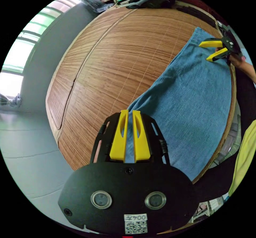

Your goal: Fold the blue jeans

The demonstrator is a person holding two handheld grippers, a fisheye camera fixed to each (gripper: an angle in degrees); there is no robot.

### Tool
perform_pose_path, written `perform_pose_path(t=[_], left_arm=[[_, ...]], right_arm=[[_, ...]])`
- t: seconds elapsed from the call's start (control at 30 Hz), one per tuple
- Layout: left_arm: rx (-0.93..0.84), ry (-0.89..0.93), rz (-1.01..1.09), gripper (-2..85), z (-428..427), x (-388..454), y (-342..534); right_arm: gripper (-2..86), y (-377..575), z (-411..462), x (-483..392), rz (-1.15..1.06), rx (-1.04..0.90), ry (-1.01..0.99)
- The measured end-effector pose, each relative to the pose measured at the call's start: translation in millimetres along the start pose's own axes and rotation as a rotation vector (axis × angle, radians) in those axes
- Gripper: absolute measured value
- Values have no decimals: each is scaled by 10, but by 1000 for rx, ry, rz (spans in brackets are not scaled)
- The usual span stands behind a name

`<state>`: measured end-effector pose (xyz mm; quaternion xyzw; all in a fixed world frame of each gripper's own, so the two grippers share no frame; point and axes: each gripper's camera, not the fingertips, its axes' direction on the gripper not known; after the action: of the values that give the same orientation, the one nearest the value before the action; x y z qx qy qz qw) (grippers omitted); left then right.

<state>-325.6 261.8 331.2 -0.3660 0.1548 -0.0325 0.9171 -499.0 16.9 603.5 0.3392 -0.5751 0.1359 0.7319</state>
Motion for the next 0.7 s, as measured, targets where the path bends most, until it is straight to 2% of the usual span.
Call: perform_pose_path(t=[0.23, 0.7], left_arm=[[-90, 3, 103, 73, 262, 126, -303], [-83, 37, 64, 73, 445, 24, -346]], right_arm=[[173, 1, 20, -38, 1, 1, -5], [173, -2, 64, -178, 0, 2, -7]])
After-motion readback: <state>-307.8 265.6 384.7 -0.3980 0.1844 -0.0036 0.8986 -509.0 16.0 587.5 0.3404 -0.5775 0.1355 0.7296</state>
